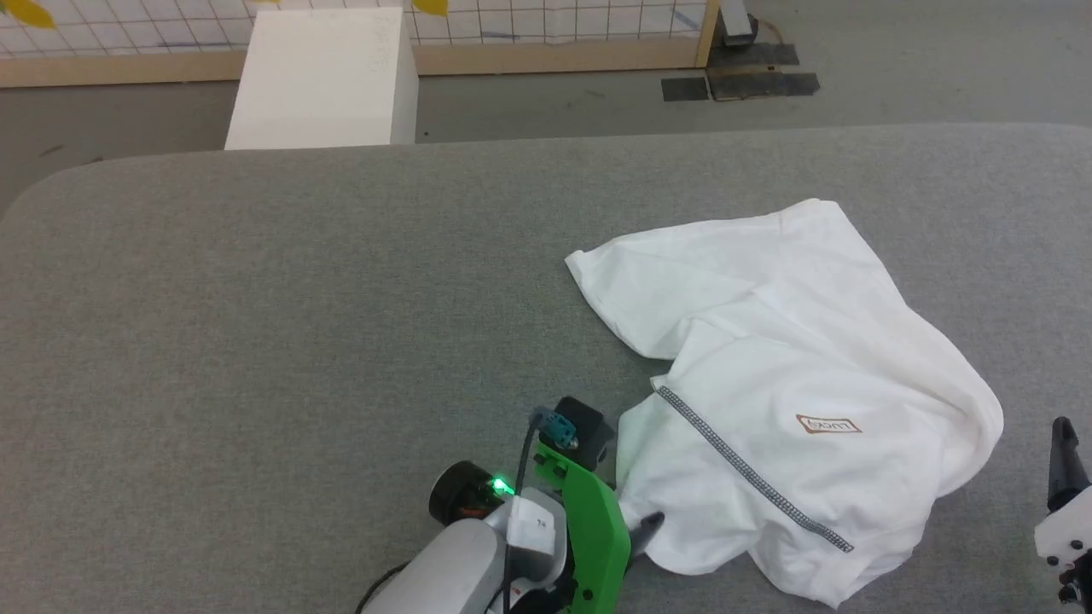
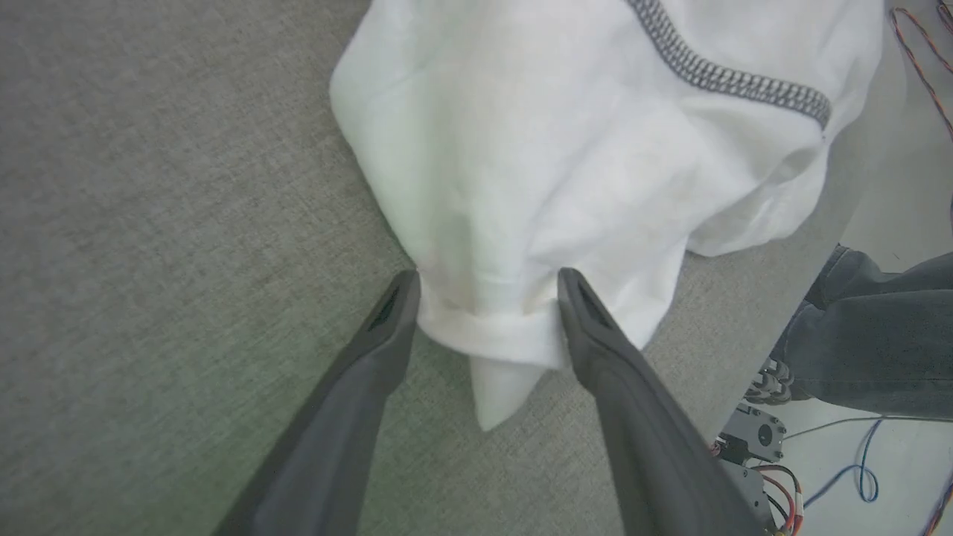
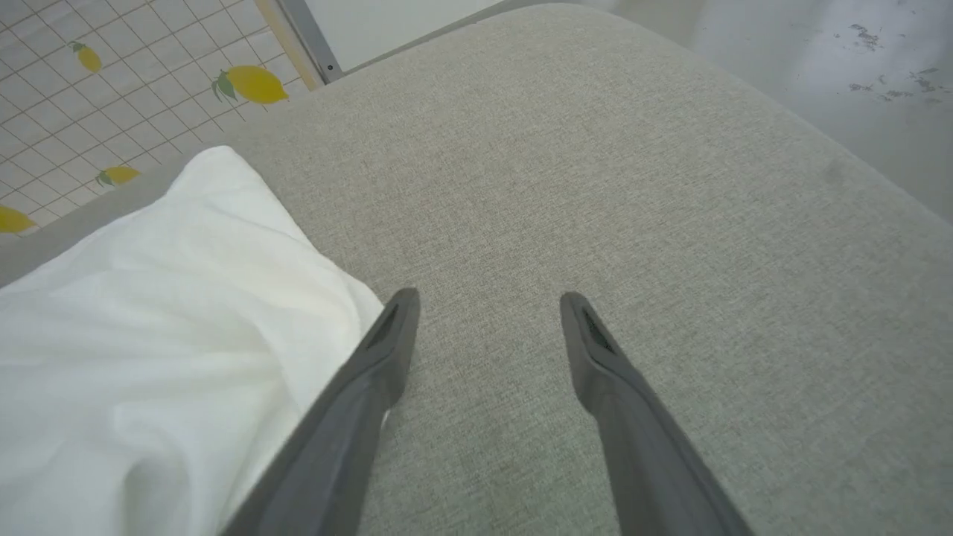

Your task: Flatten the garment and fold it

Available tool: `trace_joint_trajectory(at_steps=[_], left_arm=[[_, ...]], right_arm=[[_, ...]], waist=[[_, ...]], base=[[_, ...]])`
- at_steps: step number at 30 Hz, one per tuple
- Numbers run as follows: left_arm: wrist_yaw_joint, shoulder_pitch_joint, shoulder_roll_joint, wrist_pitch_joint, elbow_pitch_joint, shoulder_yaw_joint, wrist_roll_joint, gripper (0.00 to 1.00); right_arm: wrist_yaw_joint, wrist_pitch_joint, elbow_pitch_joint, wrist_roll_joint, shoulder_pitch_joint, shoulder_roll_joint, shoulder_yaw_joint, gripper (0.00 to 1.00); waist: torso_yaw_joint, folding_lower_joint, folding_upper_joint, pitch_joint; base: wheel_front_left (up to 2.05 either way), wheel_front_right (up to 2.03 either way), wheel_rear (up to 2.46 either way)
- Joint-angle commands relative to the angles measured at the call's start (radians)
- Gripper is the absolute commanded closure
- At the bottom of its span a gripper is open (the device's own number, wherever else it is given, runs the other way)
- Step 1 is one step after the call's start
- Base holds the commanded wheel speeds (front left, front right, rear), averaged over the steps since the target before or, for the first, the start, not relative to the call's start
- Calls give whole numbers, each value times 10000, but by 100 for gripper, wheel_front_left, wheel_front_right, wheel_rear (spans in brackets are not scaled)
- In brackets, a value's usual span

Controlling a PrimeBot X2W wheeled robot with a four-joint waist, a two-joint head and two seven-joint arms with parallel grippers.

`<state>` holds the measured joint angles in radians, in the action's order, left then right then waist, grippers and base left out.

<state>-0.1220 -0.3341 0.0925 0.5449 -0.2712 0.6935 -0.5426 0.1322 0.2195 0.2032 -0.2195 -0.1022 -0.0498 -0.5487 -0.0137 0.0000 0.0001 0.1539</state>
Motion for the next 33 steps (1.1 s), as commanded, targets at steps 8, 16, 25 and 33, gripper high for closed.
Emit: trace_joint_trajectory(at_steps=[8, 16, 25, 33], left_arm=[[408, -471, -14, -1481, 123, -1026, -260, 100], [1587, -1357, 691, -3219, 802, -3573, -609, 100], [3701, 545, 1828, -3498, 555, -5893, -900, 100], [3412, 1558, 1254, -3829, 533, -6760, -2191, 0]], right_arm=[[-15, -228, 218, 0, -4, -4, 204, 0], [-15, -274, 305, 78, -127, -4, 839, 0], [-15, -287, 416, 31, -234, -4, 1821, 0], [-15, -217, 333, -32, -151, -4, 2413, 0]], waist=[[214, 0, -1, 75], [808, 0, -1, -266], [1276, 0, -1, -417], [1586, 0, -1, -367]], base=[[0, 0, 0], [0, 0, 0], [0, 0, 0], [0, 0, 0]])
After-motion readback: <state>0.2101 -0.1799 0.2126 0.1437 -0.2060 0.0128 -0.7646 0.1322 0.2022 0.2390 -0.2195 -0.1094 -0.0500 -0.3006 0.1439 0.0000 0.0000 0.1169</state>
